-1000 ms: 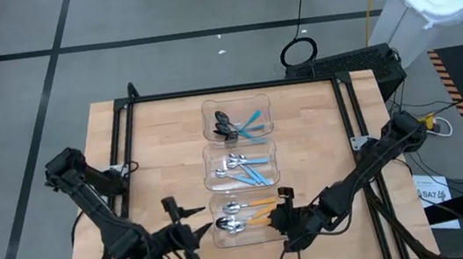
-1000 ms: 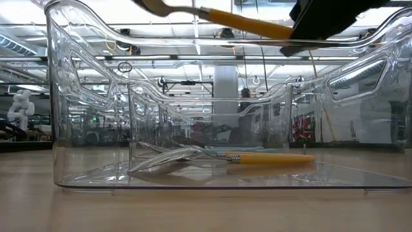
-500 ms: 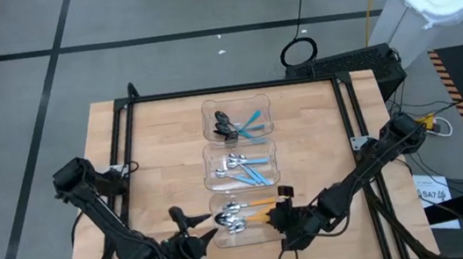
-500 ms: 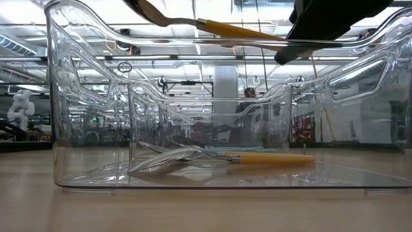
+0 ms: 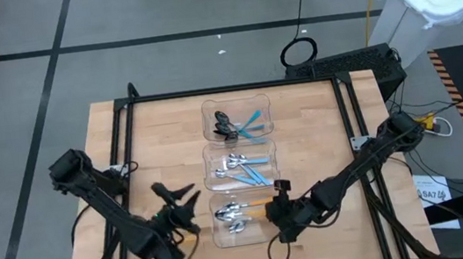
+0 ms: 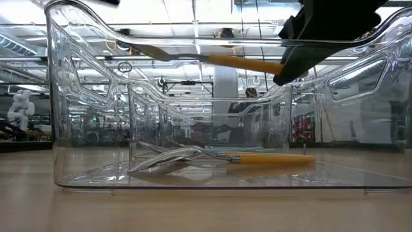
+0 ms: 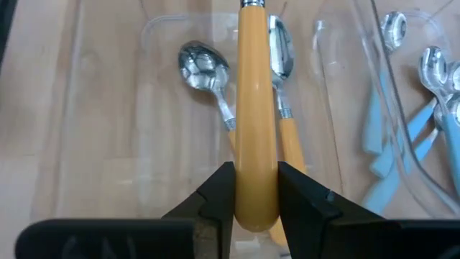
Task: Sort silverware by color (type)
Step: Put the yellow spoon into the bottom transparent bin
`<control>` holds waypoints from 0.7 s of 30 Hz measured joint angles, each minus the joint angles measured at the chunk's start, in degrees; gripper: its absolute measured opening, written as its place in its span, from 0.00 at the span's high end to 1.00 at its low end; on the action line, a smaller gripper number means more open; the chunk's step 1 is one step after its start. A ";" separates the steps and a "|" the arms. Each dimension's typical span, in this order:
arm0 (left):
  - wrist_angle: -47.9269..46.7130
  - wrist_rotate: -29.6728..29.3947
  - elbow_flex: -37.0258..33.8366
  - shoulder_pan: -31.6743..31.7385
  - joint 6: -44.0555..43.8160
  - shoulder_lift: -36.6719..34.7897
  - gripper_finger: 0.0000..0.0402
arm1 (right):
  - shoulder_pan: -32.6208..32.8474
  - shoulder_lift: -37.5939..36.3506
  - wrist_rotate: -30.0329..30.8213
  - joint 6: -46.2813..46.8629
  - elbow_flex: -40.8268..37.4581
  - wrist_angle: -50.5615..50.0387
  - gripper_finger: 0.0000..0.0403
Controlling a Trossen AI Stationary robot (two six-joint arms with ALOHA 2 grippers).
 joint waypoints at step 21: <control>16.85 9.26 -11.68 -5.28 6.59 -7.71 0.76 | -2.36 0.00 -1.76 1.43 0.00 -3.11 0.80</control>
